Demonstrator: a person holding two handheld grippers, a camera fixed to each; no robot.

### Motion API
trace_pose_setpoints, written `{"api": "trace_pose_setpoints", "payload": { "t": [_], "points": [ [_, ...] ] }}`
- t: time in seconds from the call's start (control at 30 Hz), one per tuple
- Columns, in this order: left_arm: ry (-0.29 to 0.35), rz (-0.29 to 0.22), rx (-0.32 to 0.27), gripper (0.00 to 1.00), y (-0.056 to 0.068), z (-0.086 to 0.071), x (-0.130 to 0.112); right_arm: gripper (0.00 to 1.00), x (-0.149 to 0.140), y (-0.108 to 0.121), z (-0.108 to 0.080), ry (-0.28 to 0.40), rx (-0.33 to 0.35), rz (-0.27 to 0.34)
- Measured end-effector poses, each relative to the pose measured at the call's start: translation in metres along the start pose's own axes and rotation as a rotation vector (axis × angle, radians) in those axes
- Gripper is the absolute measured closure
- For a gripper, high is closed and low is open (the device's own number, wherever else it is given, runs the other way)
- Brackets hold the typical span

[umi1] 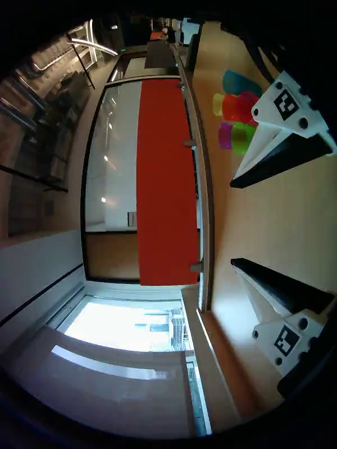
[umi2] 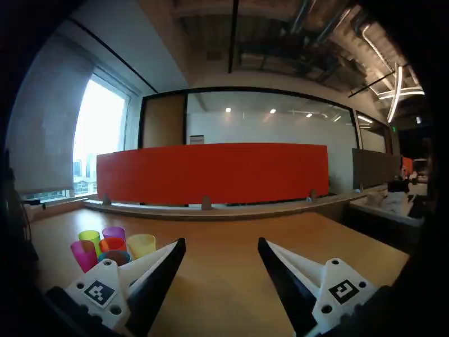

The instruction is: Pour water

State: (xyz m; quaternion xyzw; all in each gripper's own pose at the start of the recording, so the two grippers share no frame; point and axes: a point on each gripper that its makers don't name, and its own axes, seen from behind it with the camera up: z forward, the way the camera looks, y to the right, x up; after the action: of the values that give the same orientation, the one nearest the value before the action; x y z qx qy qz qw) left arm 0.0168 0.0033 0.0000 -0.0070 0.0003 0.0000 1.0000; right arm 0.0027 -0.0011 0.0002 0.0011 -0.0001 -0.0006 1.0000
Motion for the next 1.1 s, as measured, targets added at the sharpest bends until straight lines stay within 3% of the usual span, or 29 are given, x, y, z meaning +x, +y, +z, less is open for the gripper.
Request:
{"api": "trace_pose_setpoints", "payload": {
  "t": [0.27, 0.67, 0.87, 1.1],
  "points": [
    [-0.008, 0.019, -0.073, 0.08, 0.015, 0.006, 0.042, 0.00, 0.035, -0.007, 0.004, -0.022, 0.031, -0.015],
    [-0.011, 0.043, -0.156, 0.08, 0.030, 0.021, 0.115, 0.00, 0.115, -0.031, 0.006, -0.019, 0.140, -0.022],
    [-0.031, 0.011, -0.207, 0.08, 0.040, 0.024, 0.129, 0.00, 0.137, -0.044, 0.006, -0.031, 0.190, 0.001],
    [-0.035, -0.004, -0.255, 0.08, 0.043, 0.028, 0.138, 0.00, 0.147, -0.052, 0.009, -0.032, 0.233, 0.014]
  ]
}}
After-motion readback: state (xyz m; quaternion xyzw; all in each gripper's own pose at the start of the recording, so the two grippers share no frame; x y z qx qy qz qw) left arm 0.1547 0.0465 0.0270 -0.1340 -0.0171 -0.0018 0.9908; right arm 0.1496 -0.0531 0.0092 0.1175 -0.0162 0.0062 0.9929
